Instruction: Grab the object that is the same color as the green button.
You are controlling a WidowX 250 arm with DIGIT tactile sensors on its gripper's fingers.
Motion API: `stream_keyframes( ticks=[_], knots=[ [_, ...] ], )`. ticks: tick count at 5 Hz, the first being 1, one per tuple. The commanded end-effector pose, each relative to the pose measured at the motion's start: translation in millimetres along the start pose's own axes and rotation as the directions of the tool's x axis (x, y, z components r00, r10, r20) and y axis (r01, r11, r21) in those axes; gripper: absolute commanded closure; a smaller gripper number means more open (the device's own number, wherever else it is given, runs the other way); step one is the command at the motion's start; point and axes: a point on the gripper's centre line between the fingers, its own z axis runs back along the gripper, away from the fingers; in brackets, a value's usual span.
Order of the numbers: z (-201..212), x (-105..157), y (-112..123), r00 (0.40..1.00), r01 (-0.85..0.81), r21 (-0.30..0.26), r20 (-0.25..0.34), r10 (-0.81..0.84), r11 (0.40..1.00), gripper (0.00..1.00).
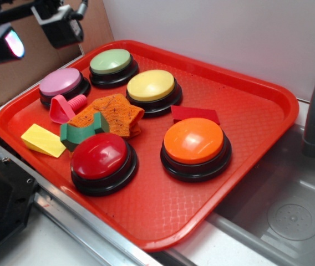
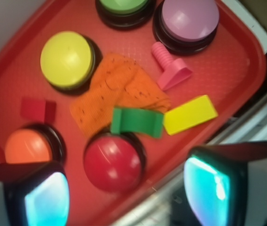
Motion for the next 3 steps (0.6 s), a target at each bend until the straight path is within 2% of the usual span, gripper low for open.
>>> stream_keyframes(
  ticks=[1,3],
  knots=[
    [-47.6,16.8,-9.8,0.982,-0.161,0.009,0.101,0.159,0.987,0.0],
    [-99.3,25.4,-7.6,0.966,-0.236,0.083,0.125,0.225,0.968,0.0]
  ],
)
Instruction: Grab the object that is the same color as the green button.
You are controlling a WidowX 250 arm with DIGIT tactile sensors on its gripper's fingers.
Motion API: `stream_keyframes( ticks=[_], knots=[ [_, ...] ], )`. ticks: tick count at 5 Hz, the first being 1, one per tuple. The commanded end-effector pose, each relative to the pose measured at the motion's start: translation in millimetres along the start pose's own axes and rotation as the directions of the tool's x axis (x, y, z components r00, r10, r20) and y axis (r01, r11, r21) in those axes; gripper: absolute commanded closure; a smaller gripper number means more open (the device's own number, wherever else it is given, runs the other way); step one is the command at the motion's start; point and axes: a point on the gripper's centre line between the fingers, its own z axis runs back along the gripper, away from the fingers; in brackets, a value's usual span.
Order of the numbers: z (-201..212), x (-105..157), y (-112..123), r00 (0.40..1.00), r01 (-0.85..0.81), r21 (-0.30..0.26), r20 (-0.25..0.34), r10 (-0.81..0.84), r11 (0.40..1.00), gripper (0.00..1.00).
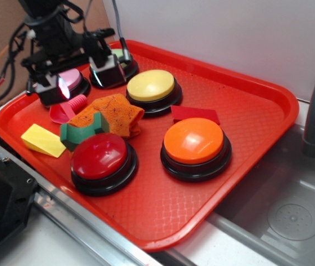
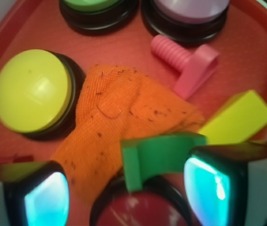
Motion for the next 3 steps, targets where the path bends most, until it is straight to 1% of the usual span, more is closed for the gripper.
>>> stream_keyframes(
  ticks=[1,2,3],
  knots=[
    [-34.7,8.7,-2.2,0.999,-0.047,0.063,0.022,0.046,0.997,0.0],
    [-43.0,5.6,-1.9,0.998,-0.063,0.103,0.027,0.06,0.993,0.0],
    [-48.0,-2.7,0.5,0.996,-0.086,0.147,0.006,0.086,0.985,0.0]
  ],
)
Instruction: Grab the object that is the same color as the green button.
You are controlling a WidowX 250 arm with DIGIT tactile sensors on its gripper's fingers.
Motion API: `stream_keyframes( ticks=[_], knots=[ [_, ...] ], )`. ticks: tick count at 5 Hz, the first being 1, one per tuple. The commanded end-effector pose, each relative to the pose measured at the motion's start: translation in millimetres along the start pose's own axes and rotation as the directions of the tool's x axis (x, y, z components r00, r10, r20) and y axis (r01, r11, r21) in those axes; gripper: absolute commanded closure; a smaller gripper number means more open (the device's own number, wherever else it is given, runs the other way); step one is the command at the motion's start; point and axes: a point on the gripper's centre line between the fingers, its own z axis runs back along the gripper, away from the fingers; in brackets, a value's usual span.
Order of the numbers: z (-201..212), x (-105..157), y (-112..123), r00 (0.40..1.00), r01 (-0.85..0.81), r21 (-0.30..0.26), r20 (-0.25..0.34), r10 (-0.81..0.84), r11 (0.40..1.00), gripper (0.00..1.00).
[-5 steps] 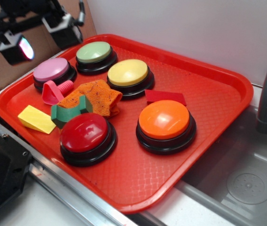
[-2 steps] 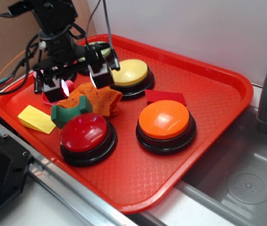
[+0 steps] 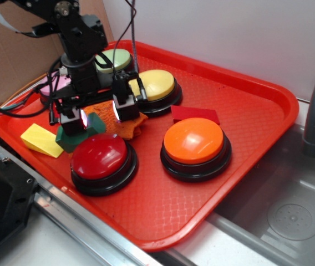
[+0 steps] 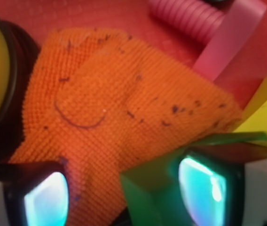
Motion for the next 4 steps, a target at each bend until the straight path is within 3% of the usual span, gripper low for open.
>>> stream_keyframes(
  ticks=[1,4],
  knots=[
    [-6.0,-4.6,-4.1,1.0,-0.025,0.023,0.01,0.025,0.999,1.0],
    [2.0,-1.3,-3.2,1.0,-0.016,-0.006,0.018,0.016,1.0,1.0]
  ],
)
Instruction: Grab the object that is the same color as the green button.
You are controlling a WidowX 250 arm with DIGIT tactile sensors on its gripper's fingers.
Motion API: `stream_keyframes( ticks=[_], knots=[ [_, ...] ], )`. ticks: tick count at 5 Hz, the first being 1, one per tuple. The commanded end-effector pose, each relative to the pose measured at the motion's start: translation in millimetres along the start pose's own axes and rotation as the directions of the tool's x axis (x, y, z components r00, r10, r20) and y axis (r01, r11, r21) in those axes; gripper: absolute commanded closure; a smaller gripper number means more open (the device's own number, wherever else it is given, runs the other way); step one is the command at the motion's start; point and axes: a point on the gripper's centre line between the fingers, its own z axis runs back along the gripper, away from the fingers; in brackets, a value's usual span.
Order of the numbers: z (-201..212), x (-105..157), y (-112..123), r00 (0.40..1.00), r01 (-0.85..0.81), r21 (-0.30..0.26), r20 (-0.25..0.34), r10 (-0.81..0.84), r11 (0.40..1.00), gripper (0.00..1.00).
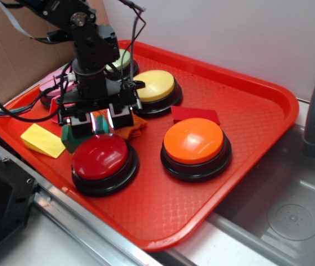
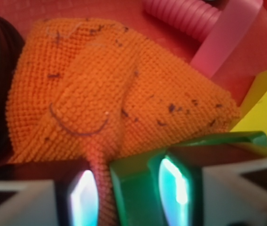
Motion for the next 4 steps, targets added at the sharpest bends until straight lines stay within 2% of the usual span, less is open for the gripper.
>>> stream_keyframes(
  ticks=[1,2,4],
  knots=[
    [16.5,10.8,0.3,1.0,0.012,-0.071,-0.003,-0.012,0.997,1.0],
    [34.8,19.7,-1.0,0.998,0.054,-0.097,-0.017,-0.056,0.994,1.0],
    [101.9,42.1,-6.6,0.97,0.224,-0.223,-0.042,-0.239,0.949,1.0]
  ],
)
